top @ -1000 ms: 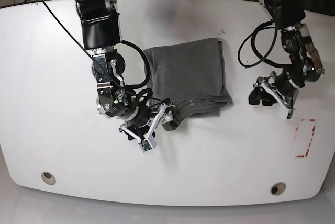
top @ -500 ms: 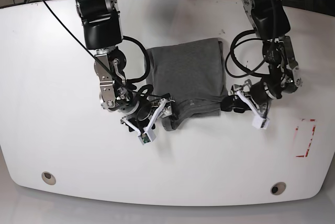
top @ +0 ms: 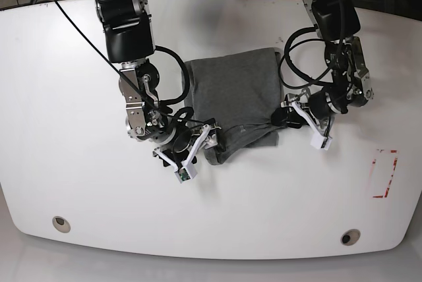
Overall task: Fold the T-shirt properly
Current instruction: 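Grasp the bundle edge with the left gripper and fold it over toward the right gripper, then hold the bundle corners with both grippers and tuck the edges flat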
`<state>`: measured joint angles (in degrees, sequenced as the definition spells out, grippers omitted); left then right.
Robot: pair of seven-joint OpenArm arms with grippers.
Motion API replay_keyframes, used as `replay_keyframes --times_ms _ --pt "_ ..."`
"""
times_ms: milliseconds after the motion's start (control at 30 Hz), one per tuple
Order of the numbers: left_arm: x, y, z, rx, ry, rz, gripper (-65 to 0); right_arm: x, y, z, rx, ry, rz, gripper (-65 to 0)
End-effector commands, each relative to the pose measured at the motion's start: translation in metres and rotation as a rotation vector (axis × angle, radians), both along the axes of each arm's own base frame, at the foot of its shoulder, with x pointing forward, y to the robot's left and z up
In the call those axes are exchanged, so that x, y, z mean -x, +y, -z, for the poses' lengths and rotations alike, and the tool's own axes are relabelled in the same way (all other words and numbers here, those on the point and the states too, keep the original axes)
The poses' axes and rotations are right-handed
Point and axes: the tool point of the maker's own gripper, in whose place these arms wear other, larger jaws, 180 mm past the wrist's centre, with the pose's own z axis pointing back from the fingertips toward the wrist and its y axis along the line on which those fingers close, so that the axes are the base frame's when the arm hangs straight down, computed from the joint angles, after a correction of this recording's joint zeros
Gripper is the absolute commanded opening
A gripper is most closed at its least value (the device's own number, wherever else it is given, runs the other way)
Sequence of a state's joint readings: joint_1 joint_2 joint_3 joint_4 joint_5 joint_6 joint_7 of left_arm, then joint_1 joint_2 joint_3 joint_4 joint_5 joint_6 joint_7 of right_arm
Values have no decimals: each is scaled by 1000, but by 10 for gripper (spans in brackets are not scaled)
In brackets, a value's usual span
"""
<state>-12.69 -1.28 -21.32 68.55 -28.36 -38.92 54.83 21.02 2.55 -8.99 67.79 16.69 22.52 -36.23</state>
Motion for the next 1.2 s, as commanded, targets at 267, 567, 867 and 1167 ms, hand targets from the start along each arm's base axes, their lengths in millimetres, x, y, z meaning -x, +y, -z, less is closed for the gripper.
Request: replay_keyframes --times_ms 267,567,867,1167 --pt "-16 -4 -20 25 -64 -5 -536 -13 5 -21 -28 -61 -4 -382" --pt "-15 -14 -21 11 -70 39 -596 -12 5 -21 -28 -62 -5 -533" --pt "-17 -16 -29 -19 -72 71 -606 -12 5 -23 -27 -64 -7 -650" --pt "-27 -13 -55 -72 -129 93 -626 -13 7 -34 -24 -89 -15 -650"
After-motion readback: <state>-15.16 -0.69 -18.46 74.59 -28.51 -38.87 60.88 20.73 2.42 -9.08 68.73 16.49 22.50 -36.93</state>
